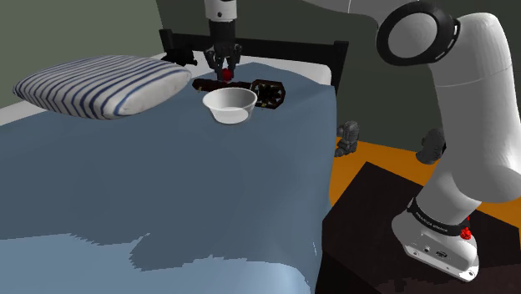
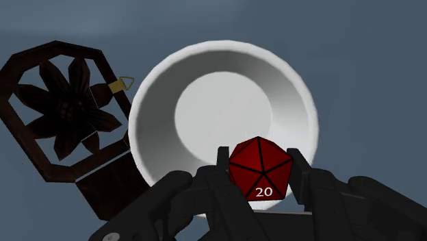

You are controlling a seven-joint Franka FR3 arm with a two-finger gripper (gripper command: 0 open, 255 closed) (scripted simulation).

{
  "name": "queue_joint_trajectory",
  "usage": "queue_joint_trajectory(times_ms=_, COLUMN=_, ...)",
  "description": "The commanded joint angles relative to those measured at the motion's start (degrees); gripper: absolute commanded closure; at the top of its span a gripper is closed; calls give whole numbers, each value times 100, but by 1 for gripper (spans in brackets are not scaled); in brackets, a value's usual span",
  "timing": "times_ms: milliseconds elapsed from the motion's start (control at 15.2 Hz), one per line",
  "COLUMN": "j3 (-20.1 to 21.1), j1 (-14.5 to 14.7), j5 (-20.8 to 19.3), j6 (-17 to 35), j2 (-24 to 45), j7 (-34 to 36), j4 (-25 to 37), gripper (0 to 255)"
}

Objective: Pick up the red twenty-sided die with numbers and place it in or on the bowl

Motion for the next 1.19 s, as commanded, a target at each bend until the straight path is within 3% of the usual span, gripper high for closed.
queue_joint_trajectory(times_ms=0, j3=-62, j1=-78, j5=-32, j6=-243, j2=415, j7=-216, j4=657, gripper=255)
queue_joint_trajectory(times_ms=66, j3=-74, j1=-93, j5=-39, j6=-311, j2=511, j7=-261, j4=822, gripper=255)
queue_joint_trajectory(times_ms=924, j3=-48, j1=-295, j5=30, j6=1106, j2=3, j7=-219, j4=-1112, gripper=255)
queue_joint_trajectory(times_ms=1122, j3=-48, j1=-295, j5=30, j6=1106, j2=3, j7=-219, j4=-1112, gripper=255)
